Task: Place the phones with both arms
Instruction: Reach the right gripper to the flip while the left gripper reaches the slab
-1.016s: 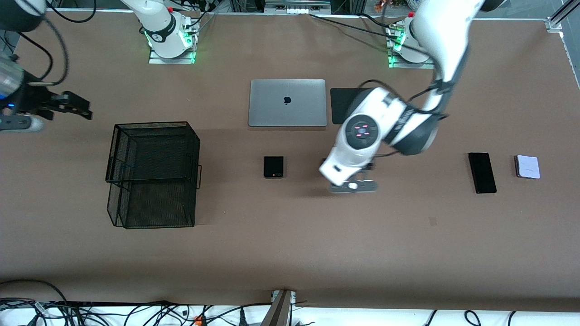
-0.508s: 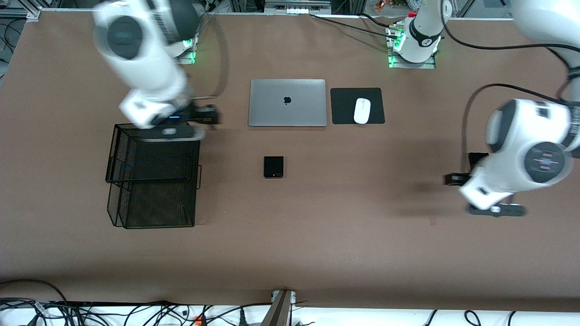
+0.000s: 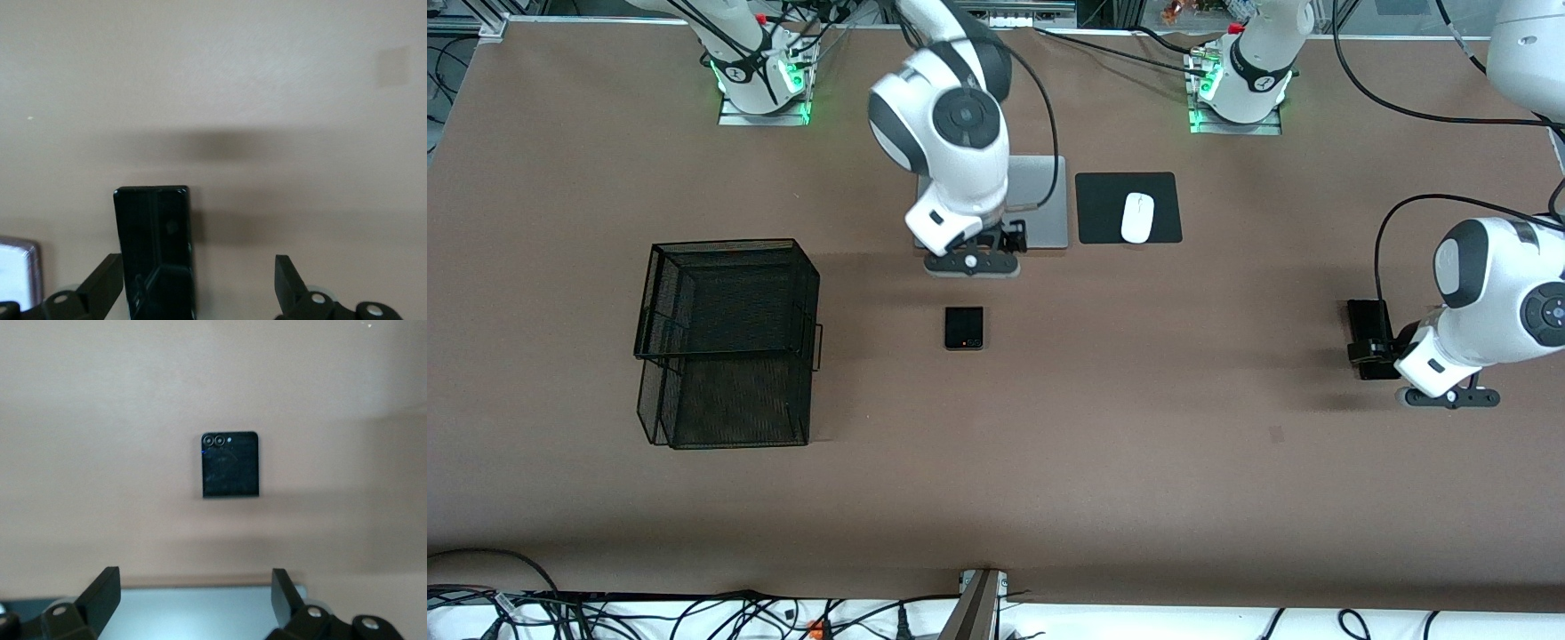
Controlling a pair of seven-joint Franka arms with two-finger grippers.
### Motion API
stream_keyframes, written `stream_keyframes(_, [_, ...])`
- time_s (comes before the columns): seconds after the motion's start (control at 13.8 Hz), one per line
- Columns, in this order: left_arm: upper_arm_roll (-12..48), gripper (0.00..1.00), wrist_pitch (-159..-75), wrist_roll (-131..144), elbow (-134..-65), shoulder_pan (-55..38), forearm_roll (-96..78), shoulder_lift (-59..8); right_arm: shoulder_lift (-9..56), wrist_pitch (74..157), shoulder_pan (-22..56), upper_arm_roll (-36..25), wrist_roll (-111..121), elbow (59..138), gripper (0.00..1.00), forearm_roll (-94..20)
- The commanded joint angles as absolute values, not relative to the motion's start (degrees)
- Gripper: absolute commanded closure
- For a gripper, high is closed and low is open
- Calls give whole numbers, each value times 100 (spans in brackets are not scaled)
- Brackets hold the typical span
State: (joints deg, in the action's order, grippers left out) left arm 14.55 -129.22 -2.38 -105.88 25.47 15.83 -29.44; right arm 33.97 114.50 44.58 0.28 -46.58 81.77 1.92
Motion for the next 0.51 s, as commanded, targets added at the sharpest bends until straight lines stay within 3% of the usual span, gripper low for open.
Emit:
stream_keyframes(0.0, [1556,0,-13604,-711,-11354,3005,1547,-2733,3866,11793,4412,-9,-4562,8103,0,465])
stream_keyframes(0.22, [1556,0,-13790,-721,-11479,3102,1538,-2873,4323,12627,4395,-9,-4430,8331,0,554])
stream_keyframes(0.44, [1556,0,-13869,-721,-11478,3251,1582,-3058,4588,12963,4395,-26,-4421,8428,0,589])
